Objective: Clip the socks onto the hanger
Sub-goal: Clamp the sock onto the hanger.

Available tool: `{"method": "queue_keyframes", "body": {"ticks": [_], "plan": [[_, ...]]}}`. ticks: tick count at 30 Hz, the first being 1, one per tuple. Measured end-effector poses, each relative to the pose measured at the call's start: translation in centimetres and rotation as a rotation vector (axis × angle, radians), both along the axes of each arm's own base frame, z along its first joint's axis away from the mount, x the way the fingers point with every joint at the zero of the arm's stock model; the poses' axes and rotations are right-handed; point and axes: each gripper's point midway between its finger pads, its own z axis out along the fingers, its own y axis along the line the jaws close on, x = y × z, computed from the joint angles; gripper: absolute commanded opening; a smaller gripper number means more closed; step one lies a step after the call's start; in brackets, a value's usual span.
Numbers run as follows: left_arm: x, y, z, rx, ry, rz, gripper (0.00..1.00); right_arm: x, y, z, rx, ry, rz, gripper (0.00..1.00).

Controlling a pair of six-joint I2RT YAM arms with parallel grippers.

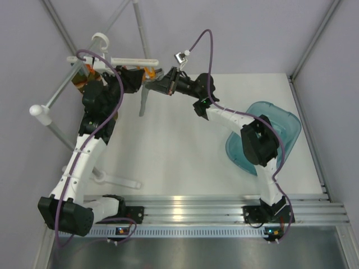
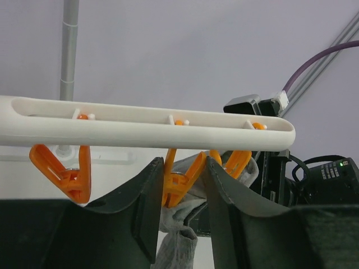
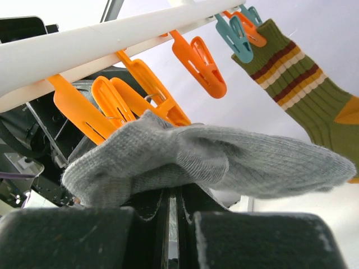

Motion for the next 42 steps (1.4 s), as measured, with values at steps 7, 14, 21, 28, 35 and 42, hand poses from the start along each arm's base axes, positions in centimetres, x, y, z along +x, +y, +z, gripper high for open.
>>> {"method": "queue_keyframes", "body": {"ticks": [7, 14, 21, 28, 35, 42], "plan": [[-0.1, -0.2, -0.8, 0.003, 0.035, -0.010, 0.53, 0.0, 0.0, 0.0, 0.001, -0.001, -0.001, 0.00], [-0.2, -0.3, -1.6, 0.006, 0.067, -0.015, 0.74, 0.0, 0.0, 0.1, 0.002, -0.017, -0.003, 0.00], [-1.7, -0.1, -0.6, -0.007, 0.041, -0.019, 0.95, 0.0, 0.0, 0.0, -0.002, -0.031, -0.005, 0.20], [-3.2, 0.1, 0.7, -0.013, -0.008, -0.024, 0.97, 0.0, 0.0, -0.1, -0.004, -0.039, -0.007, 0.35], [-3.5, 0.0, 0.9, 0.019, -0.030, -0.035, 0.98, 0.0, 0.0, -0.9, -0.015, -0.034, -0.007, 0.52], [-3.8, -0.5, 1.0, 0.130, -0.027, -0.072, 0.98, -0.2, -0.7, -7.0, -0.111, 0.068, -0.008, 0.64]]}}
